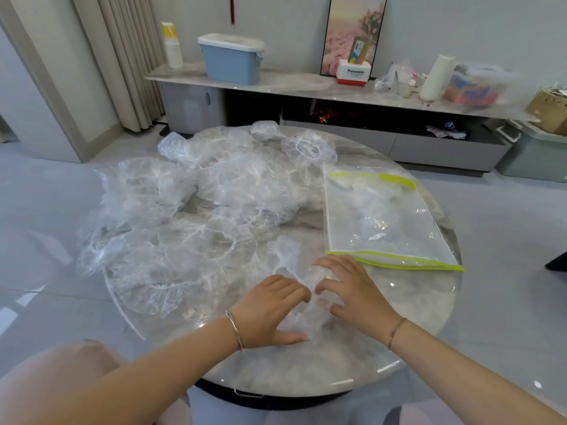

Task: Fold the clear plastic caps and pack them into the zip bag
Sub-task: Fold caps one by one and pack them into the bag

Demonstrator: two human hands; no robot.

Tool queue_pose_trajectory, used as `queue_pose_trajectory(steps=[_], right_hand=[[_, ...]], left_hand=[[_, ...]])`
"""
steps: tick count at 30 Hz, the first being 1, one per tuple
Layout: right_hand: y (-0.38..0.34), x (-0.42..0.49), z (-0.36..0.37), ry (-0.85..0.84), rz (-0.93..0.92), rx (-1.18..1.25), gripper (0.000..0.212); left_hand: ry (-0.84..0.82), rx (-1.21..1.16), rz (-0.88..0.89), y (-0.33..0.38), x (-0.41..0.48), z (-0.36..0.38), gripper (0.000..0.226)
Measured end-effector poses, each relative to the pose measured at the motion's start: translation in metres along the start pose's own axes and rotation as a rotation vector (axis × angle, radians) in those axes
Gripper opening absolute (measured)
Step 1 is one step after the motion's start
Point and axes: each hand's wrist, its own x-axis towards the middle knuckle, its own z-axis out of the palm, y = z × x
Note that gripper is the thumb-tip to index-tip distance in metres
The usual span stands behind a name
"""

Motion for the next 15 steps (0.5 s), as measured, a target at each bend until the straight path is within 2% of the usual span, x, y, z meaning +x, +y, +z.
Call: queue_pose_trajectory(steps=[2,4,6,9,11,13,15], right_hand=[[0.007,-0.011,0.002,-0.031,0.020,-0.036,0.016],[0.012,-0.020,0.003,-0.084,0.005,-0.093,0.010],[0.014,-0.025,0.001,-0.126,-0.001,-0.117,0.017],[0.018,-0.029,0.001,-0.177,0.061,-0.074,0.031],[0.019,-0.029,0.001,-0.212,0.149,0.033,0.043],[0.016,-0.025,0.000,-0.181,0.249,0.162,0.049],[0.012,-0.021,-0.003,-0.109,0.441,0.371,0.048]], left_hand=[[-0.119,0.058,-0.115,-0.005,-0.006,0.004,0.079],[-0.292,0.037,-0.239,-0.010,-0.012,0.006,0.100],[-0.436,0.005,-0.299,-0.013,-0.015,0.007,0.110],[-0.490,-0.024,-0.271,-0.015,-0.018,0.008,0.115],[-0.455,-0.061,-0.253,-0.018,-0.019,0.007,0.109],[-0.330,-0.133,-0.262,-0.020,-0.018,0.004,0.086],[-0.154,-0.238,-0.396,-0.021,-0.015,0.000,0.062]])
